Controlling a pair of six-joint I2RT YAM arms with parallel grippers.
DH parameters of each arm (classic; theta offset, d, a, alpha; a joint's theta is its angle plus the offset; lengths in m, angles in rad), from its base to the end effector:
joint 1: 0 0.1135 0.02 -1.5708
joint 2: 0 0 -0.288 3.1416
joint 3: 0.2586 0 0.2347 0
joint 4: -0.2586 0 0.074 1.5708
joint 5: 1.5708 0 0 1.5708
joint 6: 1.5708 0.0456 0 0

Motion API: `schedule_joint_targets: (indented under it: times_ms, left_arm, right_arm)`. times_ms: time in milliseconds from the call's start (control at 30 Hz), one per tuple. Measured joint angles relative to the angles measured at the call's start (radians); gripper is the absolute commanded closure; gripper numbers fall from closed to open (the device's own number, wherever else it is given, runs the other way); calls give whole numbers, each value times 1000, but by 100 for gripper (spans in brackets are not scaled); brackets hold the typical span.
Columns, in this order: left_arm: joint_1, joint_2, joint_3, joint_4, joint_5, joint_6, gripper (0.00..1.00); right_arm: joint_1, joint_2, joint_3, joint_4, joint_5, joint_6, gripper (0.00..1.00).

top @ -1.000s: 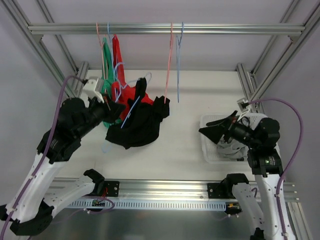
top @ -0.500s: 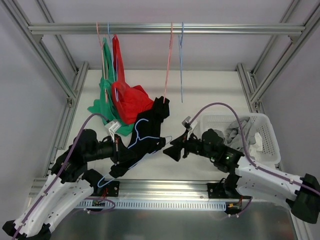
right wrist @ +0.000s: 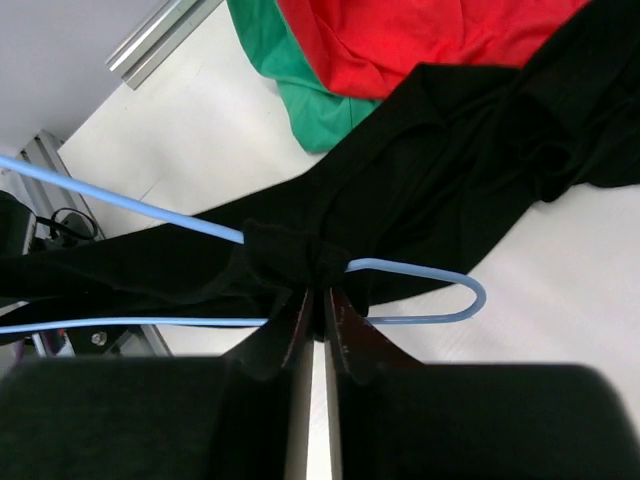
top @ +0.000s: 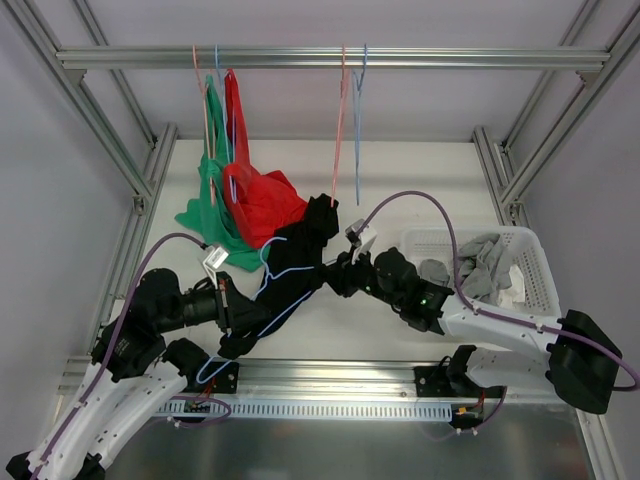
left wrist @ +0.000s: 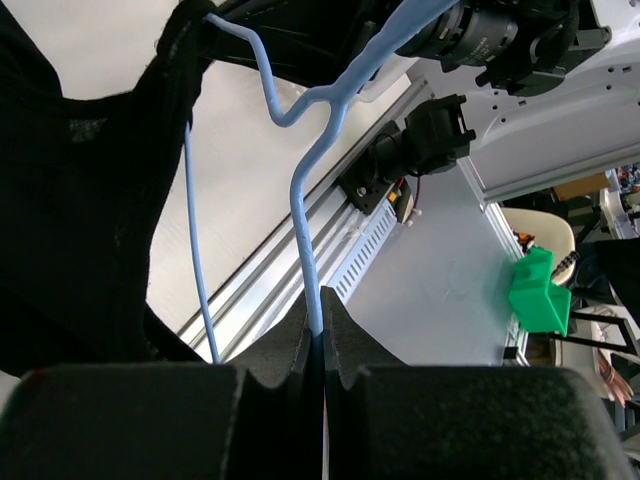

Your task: Remove the tank top from the hanger

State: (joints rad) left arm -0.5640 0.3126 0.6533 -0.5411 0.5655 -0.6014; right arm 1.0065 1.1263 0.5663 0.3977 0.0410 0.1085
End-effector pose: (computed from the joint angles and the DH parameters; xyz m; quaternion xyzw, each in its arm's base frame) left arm 0.0292 -0.0474 0.3121 0.1626 0.7467 -0.5148 0.3885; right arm 0.1290 0.2003 0.2845 -0.3188 0.6922 0.3292 0.5576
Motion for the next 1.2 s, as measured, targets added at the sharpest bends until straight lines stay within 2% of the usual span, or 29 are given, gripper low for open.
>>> schedule_joint_targets:
  times_ms: [33,200,333,433,500,600,700,800,900,1033,1100,1200]
  left_arm:
    - [0,3,0,2,-3,-2,100]
    - [0,12,4,5,-28,-9,100]
    - [0,20,23,5,-28,-10,100]
    - [0,35,40,5,-19,-8,100]
    - [0,45,54,5,-14,-6,100]
    - [0,66,95,19,9,2,100]
    - [0,110,144,84,65,-1,100]
    - [0,164,181,216,112,-17,100]
    - [0,200,186,408,117,-47,100]
    - [-28,260,163,784,79,-92,100]
    - [-74,315,156,970,36,-92,100]
    - [-203,422,159,1207,-55,-45,100]
  right_arm:
    - [0,4,5,5,0,-9,100]
    - [0,-1,9,10,37,-9,100]
    - [-20,-92,10,-80,161,-15,100]
    - [-97,-178,29,-186,264,-10,100]
    - [-201,-202,69,-270,294,4,100]
    - [-320,-200,129,-347,237,15,100]
    - [-333,-210,182,-411,96,11,100]
    - [-331,-262,242,-494,-29,2,100]
    - [-331,-380,302,-556,-126,-5,100]
    - [-331,-523,381,-592,-254,2,100]
    - [-331,-555,420,-594,-315,13,100]
    - [-331,-577,454,-596,-405,34,100]
